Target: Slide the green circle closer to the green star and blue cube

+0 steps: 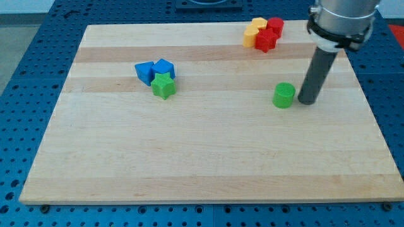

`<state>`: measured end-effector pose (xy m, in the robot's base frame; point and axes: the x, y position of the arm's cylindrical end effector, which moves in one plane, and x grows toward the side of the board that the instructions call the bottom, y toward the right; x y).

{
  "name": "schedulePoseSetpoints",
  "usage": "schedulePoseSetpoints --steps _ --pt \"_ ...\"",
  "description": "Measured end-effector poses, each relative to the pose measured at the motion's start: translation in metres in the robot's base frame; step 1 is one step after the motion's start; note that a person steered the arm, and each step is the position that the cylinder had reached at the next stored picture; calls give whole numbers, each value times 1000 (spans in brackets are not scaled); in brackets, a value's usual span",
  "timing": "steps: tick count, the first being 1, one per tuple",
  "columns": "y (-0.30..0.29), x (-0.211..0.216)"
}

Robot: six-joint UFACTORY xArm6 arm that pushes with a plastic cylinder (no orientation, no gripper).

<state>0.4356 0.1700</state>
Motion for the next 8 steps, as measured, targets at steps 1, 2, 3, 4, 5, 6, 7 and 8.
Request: schedulePoseSetpoints --steps 1,2,3,4,5,6,7,8 --pt "-37 2" --pt "-72 2" --pt "-106 2" --pt "-128 2" --pt "-134 -11" --pt "-113 -31" --pt "-113 -35" --pt "-138 -37"
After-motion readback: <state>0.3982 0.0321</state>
